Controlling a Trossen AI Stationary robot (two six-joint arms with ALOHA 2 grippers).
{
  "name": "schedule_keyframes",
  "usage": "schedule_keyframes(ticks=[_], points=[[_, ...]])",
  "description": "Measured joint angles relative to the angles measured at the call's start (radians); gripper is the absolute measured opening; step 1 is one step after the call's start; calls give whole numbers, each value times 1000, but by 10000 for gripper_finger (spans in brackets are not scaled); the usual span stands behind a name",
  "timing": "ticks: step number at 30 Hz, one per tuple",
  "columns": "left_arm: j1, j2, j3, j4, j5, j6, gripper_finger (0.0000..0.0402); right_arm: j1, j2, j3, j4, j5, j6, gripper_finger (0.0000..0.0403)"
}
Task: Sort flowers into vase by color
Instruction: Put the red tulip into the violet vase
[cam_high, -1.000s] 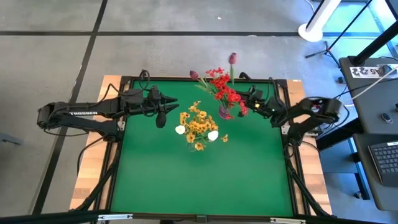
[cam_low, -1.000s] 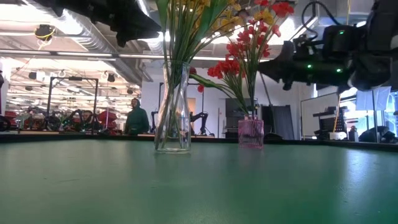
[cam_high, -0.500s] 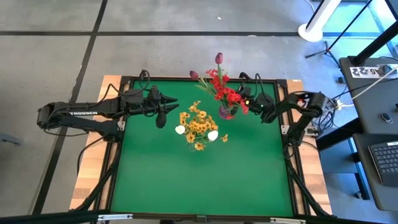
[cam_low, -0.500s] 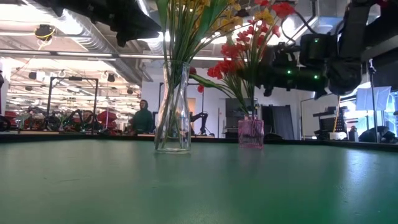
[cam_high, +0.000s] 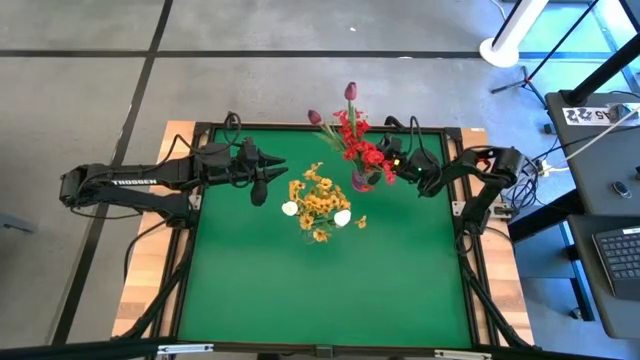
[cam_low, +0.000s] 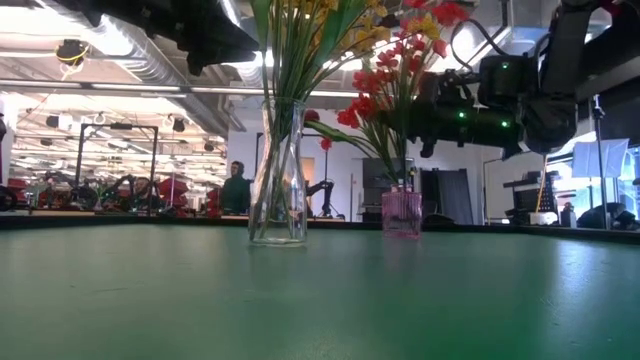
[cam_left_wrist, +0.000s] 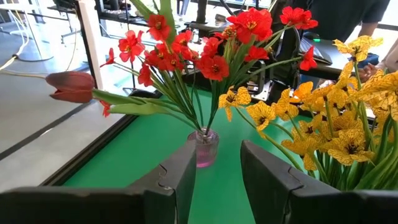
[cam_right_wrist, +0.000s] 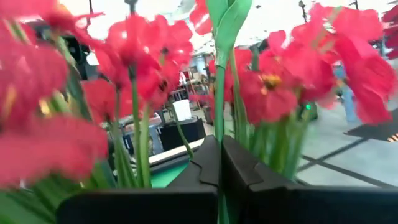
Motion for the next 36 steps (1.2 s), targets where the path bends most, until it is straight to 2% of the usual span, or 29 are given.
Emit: schedule_keyframes(ticks=[15, 30, 36], points=[[0, 0, 0, -19, 0, -15, 121, 0, 0, 43, -57, -47, 4, 0], [0, 0, 0, -20, 0, -19, 121, 0, -1, 42, -109, -115, -7, 2], [0, 0, 0, -20, 0, -19, 121, -1, -1, -1, -108, -114, -7, 1]])
